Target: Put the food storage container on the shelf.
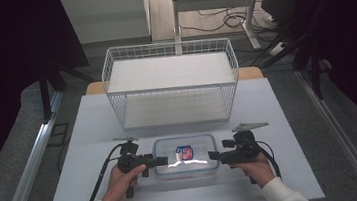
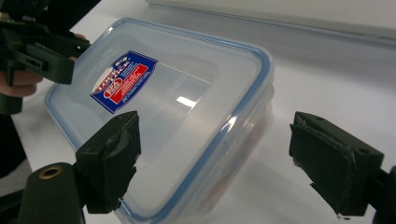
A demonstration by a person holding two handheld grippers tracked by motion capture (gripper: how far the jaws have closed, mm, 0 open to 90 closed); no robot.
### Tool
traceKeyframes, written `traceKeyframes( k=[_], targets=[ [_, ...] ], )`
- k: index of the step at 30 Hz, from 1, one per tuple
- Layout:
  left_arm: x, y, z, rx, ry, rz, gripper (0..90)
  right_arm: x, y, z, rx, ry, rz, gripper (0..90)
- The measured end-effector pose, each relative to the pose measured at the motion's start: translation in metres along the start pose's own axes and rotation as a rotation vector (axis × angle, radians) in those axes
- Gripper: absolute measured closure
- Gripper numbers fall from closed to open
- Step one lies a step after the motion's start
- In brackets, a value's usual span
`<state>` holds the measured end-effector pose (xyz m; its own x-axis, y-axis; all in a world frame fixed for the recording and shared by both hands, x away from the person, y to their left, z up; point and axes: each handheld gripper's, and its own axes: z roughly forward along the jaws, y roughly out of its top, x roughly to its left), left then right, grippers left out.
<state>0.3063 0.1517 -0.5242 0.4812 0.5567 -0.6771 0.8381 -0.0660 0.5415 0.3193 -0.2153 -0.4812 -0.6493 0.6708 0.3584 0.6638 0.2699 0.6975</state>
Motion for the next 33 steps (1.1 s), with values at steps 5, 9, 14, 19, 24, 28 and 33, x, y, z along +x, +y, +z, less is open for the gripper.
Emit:
traceKeyframes(
  k=[5, 9, 14, 19, 24, 28, 33],
  targets=[
    [0.001, 0.000, -0.002, -0.004, 0.000, -0.010, 24.9, -0.006, 0.000, 0.013, 0.053, 0.055, 0.057, 12.3],
    [0.002, 0.000, -0.004, -0.016, 0.000, -0.018, 28.4, -0.008, -0.001, 0.019, 0.079, 0.097, 0.092, 12.3],
    [0.003, 0.000, -0.006, -0.020, -0.001, -0.024, 31.6, -0.011, -0.001, 0.024, 0.090, 0.133, 0.144, 14.1],
    [0.003, 0.000, -0.006, -0.019, -0.006, -0.029, 32.3, -0.016, 0.000, 0.025, 0.102, 0.171, 0.192, 20.2],
    [0.003, -0.001, -0.007, -0.023, -0.004, -0.034, 33.4, -0.021, 0.001, 0.018, 0.097, 0.177, 0.240, 34.1],
    [-0.001, -0.002, -0.010, -0.034, -0.002, -0.029, 36.0, -0.022, 0.001, 0.014, 0.091, 0.188, 0.285, 40.2],
    [-0.006, -0.006, -0.015, -0.048, 0.004, -0.016, 39.6, -0.021, -0.001, 0.007, 0.075, 0.202, 0.303, 45.2]
  ],
)
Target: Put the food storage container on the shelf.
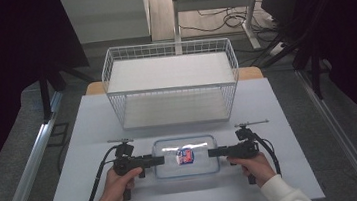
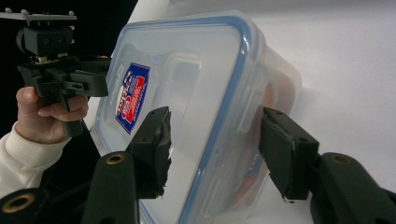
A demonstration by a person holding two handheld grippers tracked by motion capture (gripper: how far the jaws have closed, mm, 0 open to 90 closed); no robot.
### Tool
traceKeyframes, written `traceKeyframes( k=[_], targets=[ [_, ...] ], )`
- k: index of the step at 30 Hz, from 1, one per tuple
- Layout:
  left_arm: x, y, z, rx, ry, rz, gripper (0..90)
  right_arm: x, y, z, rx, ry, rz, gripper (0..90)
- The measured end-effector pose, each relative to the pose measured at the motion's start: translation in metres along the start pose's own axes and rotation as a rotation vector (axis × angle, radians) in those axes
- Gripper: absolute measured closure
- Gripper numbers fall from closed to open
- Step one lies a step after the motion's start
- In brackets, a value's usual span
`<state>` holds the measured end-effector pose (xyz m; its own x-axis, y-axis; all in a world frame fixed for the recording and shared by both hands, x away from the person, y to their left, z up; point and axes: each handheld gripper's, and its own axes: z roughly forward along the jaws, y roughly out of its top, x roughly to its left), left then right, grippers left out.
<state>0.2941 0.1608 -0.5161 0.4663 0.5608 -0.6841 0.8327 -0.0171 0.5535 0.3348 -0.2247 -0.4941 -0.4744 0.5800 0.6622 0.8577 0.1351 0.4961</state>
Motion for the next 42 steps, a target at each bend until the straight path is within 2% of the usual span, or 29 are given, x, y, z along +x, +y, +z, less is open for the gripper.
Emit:
traceKeyframes(
  k=[10, 17, 22, 33, 42],
  targets=[
    [-0.009, -0.007, -0.010, -0.012, -0.004, 0.029, 46.0, 0.011, -0.011, -0.009, -0.028, 0.000, -0.038, 50.5],
    [-0.009, -0.009, -0.012, -0.011, -0.013, 0.033, 48.4, 0.013, -0.013, -0.011, -0.030, -0.002, -0.053, 51.2],
    [-0.012, -0.010, -0.013, -0.013, -0.005, 0.036, 48.4, 0.016, -0.015, -0.013, -0.035, -0.006, -0.062, 51.4],
    [-0.017, -0.008, -0.012, -0.003, 0.012, 0.037, 48.8, 0.018, -0.016, -0.015, -0.051, -0.017, -0.038, 51.8],
    [-0.017, -0.004, -0.012, -0.007, 0.006, 0.036, 49.2, 0.020, -0.015, -0.017, -0.068, -0.026, -0.055, 51.8]
  ],
)
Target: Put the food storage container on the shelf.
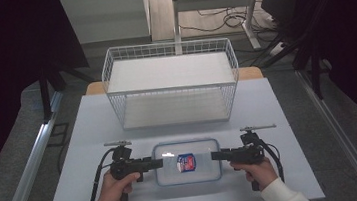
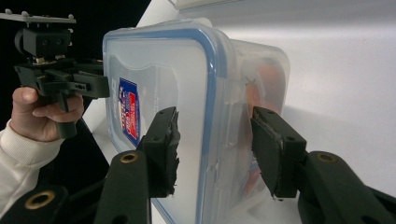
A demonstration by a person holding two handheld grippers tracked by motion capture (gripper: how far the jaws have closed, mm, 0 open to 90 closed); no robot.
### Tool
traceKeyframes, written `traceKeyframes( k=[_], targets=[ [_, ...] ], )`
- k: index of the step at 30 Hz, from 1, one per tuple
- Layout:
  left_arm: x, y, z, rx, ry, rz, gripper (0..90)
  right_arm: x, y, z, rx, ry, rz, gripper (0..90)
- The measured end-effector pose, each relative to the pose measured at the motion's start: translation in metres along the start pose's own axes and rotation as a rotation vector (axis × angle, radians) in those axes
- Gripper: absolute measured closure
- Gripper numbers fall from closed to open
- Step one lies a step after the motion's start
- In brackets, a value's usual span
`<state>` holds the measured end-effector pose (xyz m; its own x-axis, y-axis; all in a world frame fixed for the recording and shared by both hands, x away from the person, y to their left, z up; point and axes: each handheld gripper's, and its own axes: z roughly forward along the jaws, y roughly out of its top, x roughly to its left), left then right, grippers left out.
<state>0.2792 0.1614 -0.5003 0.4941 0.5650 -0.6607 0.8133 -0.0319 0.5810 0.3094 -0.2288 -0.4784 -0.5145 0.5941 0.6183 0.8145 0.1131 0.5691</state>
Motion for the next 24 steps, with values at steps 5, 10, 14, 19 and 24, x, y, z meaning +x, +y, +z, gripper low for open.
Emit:
traceKeyframes(
  k=[5, 10, 14, 19, 24],
  targets=[
    [0.000, 0.006, -0.001, -0.005, -0.002, 0.016, 49.3, 0.002, 0.002, -0.001, -0.011, -0.003, -0.016, 51.8],
    [0.004, 0.013, 0.000, -0.012, -0.003, 0.021, 49.4, 0.001, 0.007, 0.000, -0.021, -0.007, -0.027, 51.7],
    [0.007, 0.018, 0.001, -0.017, -0.004, 0.026, 49.5, -0.002, 0.015, 0.002, -0.028, -0.008, -0.044, 51.8],
    [0.012, 0.025, 0.002, -0.015, -0.004, 0.036, 49.5, -0.004, 0.021, 0.005, -0.033, -0.013, -0.050, 51.7],
    [0.016, 0.037, 0.004, -0.013, -0.005, 0.049, 49.6, -0.007, 0.028, 0.006, -0.038, -0.015, -0.049, 51.8]
  ],
)
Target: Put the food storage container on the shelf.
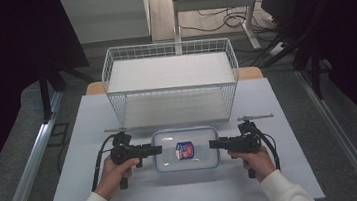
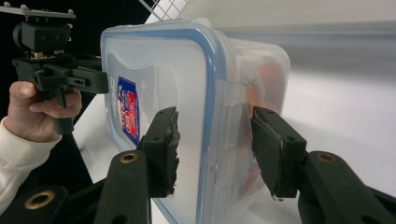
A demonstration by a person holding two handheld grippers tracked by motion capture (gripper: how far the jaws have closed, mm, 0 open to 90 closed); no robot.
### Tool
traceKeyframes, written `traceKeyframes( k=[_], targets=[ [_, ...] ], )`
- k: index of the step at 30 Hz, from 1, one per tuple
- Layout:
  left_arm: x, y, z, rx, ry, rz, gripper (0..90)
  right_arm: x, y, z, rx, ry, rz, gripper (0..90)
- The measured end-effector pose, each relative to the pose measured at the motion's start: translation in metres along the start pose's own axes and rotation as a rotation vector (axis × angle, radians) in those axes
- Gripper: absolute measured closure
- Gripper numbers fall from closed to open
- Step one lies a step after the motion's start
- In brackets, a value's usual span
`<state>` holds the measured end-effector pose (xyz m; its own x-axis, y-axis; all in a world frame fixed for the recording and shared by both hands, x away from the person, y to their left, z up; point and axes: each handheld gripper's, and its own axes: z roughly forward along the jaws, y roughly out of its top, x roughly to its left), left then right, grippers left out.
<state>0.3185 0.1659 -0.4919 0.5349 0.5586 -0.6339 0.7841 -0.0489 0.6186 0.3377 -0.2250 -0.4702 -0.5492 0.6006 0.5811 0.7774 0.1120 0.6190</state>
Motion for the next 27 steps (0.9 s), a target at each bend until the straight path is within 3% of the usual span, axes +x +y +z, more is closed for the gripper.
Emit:
traceKeyframes(
  k=[14, 19, 21, 24, 27],
  targets=[
    [0.032, 0.031, 0.001, -0.027, 0.002, -0.007, 49.8, -0.014, 0.039, 0.025, -0.007, -0.002, -0.026, 51.8],
    [0.041, 0.040, 0.006, -0.025, 0.002, -0.016, 49.8, -0.022, 0.049, 0.031, -0.013, -0.004, -0.021, 51.8],
    [0.045, 0.045, 0.008, -0.018, 0.005, 0.004, 49.8, -0.027, 0.052, 0.034, -0.010, -0.003, -0.018, 51.8],
    [0.050, 0.050, 0.010, -0.020, 0.011, 0.003, 49.7, -0.032, 0.055, 0.038, -0.014, 0.002, -0.010, 51.7],
    [0.055, 0.052, 0.013, -0.022, 0.003, -0.015, 49.8, -0.035, 0.060, 0.041, -0.019, -0.003, -0.019, 51.7]
  ],
)
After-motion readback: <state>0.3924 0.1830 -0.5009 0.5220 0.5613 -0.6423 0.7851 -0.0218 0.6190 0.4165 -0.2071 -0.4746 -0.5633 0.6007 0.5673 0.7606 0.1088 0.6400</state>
